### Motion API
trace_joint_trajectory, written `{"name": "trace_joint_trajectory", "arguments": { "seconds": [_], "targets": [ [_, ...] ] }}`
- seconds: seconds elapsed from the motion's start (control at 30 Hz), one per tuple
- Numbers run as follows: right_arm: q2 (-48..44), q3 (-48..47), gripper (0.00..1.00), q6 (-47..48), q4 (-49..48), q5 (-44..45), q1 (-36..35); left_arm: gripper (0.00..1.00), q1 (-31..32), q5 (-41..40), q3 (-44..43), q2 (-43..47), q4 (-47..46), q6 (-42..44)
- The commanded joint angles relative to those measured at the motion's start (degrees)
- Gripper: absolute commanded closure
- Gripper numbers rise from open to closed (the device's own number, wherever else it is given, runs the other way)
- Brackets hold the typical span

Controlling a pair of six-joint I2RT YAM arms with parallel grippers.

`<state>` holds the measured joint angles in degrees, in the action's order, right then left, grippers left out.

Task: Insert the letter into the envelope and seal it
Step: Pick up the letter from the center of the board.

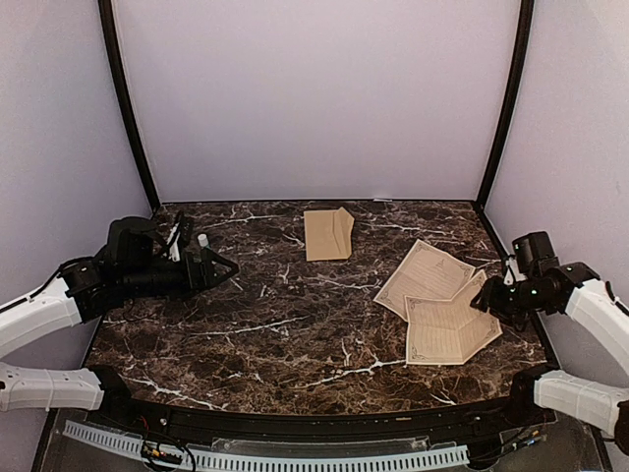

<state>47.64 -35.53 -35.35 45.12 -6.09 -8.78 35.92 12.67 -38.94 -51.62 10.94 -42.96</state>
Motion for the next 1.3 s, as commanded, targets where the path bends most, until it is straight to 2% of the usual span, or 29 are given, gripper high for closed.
{"name": "trace_joint_trajectory", "arguments": {
  "seconds": [0.0,0.27,0.4,0.5,0.7,0.8,1.07,1.27],
  "targets": [
    [0.42,0.28,0.51,-0.7,-2.66,1.14,-0.88,0.08,0.38,-1.29,1.13,1.56,-0.91,-1.76],
    [0.31,0.5,0.81,-0.52,-3.37,0.4,-1.49,0.05,0.38,-4.73,1.4,3.72,-0.66,-3.49],
    [-0.61,-0.16,1.0,0.17,-3.42,-0.6,-1.51,0.05,0.33,-4.81,1.09,5.07,-0.12,-2.67],
    [-1.45,-1.76,1.0,2.51,-4.12,-3.33,-1.59,0.05,0.38,-3.37,1.41,5.66,-0.52,-2.21],
    [-1.66,-6.36,1.0,8.96,-7.54,-17.35,-2.11,0.11,0.87,2.57,1.12,5.52,-5.78,-0.96],
    [0.09,-10.34,1.0,11.22,-6.75,-21.66,-3.78,0.12,2.94,4.18,-0.65,4.91,-8.18,0.66],
    [4.15,-21.16,1.0,12.09,-8.21,-29.39,-12.8,0.11,11.15,3.9,-7.97,-1.0,-9.65,7.36],
    [8.54,-26.47,1.0,11.7,-9.75,-30.32,-22.68,0.11,16.53,3.94,-12.76,-6.62,-9.92,11.05]
  ]
}}
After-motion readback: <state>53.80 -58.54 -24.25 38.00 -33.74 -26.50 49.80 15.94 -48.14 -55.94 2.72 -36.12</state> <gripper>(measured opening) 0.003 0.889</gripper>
